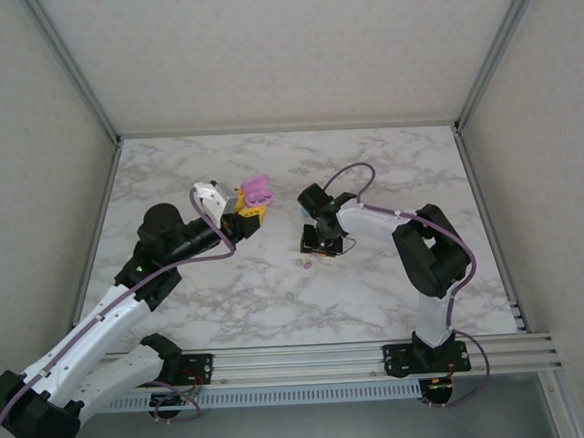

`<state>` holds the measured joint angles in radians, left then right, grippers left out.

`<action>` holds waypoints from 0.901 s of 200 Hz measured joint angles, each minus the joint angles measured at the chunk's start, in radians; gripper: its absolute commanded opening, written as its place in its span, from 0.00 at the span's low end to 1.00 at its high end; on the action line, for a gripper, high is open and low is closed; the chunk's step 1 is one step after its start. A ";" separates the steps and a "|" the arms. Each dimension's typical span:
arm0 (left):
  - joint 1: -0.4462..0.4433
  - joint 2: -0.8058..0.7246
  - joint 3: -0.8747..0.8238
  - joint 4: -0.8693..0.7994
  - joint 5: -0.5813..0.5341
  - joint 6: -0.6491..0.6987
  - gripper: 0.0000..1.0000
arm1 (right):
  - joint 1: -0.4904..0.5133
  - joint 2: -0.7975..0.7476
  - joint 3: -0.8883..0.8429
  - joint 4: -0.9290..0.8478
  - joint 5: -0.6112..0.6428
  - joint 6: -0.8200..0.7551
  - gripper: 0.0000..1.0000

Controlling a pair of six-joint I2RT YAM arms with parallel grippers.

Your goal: Insert wireless bluetooth earbuds into charging case

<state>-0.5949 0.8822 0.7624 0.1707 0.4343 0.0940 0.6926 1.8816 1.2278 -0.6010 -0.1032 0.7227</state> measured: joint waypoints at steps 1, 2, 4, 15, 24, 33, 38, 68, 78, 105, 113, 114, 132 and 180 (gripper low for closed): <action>0.000 0.000 0.000 0.000 0.000 0.000 0.24 | 0.000 0.000 0.000 0.000 0.000 0.000 0.42; 0.000 0.000 0.000 0.000 0.000 0.000 0.24 | 0.000 0.002 0.002 0.000 0.000 -0.001 0.42; 0.000 0.000 0.000 0.000 0.000 0.000 0.24 | 0.000 0.003 0.003 0.000 0.002 -0.001 0.42; 0.000 0.000 0.000 0.000 0.000 0.000 0.24 | 0.000 0.013 0.011 -0.001 0.006 -0.004 0.42; 0.000 0.000 0.000 0.000 0.000 0.000 0.24 | 0.000 0.021 0.019 -0.002 0.008 -0.006 0.41; 0.000 0.000 0.000 0.000 0.000 0.000 0.24 | 0.000 0.029 0.029 -0.003 0.011 -0.011 0.40; 0.000 0.000 0.000 0.000 0.000 0.000 0.24 | 0.000 0.032 0.036 -0.005 0.014 -0.013 0.39; 0.000 0.000 0.000 0.000 0.000 0.007 0.24 | 0.000 0.053 0.070 -0.018 0.033 -0.031 0.33; 0.000 0.000 0.000 0.000 0.000 0.007 0.24 | 0.000 0.059 0.077 -0.023 0.033 -0.035 0.33; 0.000 0.000 0.000 0.000 -0.001 0.007 0.24 | 0.000 0.069 0.089 -0.043 0.037 -0.050 0.33; 0.000 0.000 0.000 0.000 -0.002 0.007 0.24 | 0.001 0.070 0.093 -0.052 0.044 -0.055 0.33; 0.000 0.000 0.000 0.000 -0.002 0.007 0.24 | 0.001 0.071 0.093 -0.054 0.044 -0.055 0.33; 0.000 0.000 0.000 0.000 -0.003 0.008 0.24 | 0.002 0.075 0.106 -0.076 0.058 -0.077 0.33; 0.000 0.000 0.000 0.000 -0.003 0.010 0.24 | 0.005 0.084 0.138 -0.127 0.058 -0.173 0.33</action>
<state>-0.5949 0.8825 0.7624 0.1707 0.4316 0.1043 0.6979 1.9652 1.3655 -0.7284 -0.0448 0.5495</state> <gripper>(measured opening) 0.358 0.331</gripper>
